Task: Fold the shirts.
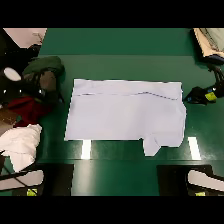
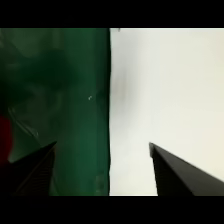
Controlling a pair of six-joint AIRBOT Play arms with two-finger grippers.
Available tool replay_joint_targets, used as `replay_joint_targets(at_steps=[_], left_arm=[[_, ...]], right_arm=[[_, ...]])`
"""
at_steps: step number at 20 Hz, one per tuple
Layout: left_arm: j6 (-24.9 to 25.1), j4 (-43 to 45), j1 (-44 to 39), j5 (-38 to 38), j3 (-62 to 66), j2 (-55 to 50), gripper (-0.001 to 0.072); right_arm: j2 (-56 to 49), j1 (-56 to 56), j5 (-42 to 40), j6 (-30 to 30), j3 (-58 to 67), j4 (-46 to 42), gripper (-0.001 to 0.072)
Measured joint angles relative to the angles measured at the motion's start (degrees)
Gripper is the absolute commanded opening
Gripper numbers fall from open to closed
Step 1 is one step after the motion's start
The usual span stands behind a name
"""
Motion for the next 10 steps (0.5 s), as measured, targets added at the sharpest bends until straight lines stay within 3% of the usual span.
replay_joint_targets(at_steps=[8, 10], left_arm=[[3.9, -5.9, 1.6, 0.0, -25.2, 11.0, 0.0654], [4.7, -8.1, 1.6, 0.0, -28.1, 11.6, 0.0500]], right_arm=[[7.0, -5.3, 1.3, -3.5, -9.9, 5.4, 0.0306], [7.4, -5.5, 1.4, -3.8, -10.5, 5.6, 0.0306]])
